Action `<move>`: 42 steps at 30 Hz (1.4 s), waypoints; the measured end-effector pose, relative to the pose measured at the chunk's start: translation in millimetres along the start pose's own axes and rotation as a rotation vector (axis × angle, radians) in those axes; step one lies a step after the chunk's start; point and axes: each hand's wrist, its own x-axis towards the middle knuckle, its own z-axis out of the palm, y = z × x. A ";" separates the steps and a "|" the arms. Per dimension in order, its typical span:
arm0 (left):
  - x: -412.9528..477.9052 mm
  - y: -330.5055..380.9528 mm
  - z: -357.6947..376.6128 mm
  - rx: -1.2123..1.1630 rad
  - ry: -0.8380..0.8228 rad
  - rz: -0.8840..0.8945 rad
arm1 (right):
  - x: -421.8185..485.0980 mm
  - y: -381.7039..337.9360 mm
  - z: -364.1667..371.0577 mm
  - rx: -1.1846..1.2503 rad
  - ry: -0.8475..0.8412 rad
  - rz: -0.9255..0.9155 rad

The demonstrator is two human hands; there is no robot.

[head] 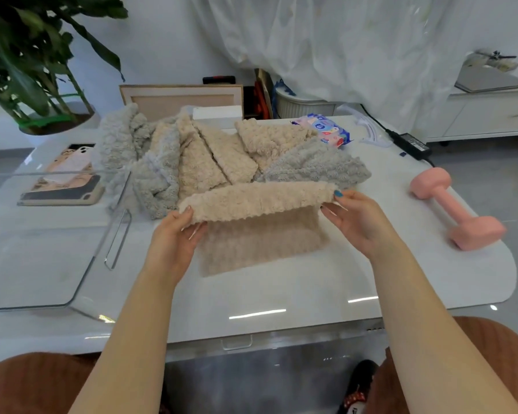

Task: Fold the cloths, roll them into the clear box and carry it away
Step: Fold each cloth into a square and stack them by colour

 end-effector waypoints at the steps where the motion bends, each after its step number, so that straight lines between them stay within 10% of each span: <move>1: -1.2 -9.5 -8.5 0.026 -0.015 0.008 | -2.1 8.8 -5.6 -0.024 0.003 0.003; 8: -10.7 -48.7 -30.5 0.580 0.366 -0.055 | -9.8 66.1 -32.8 -0.477 0.342 0.146; 15: 2.1 -31.1 -13.8 0.215 0.355 0.078 | 4.8 44.9 -9.7 -0.230 0.311 -0.005; 23: -0.8 -54.2 -31.0 0.940 0.511 0.049 | 9.6 70.2 -15.7 -0.695 0.492 0.108; 32: -0.5 -52.0 -24.8 0.712 0.497 -0.010 | 7.3 69.3 -16.0 -0.763 0.636 0.042; 42: -12.6 -63.1 -6.0 1.288 0.473 -0.045 | 13.0 63.7 -13.2 -1.053 0.487 0.065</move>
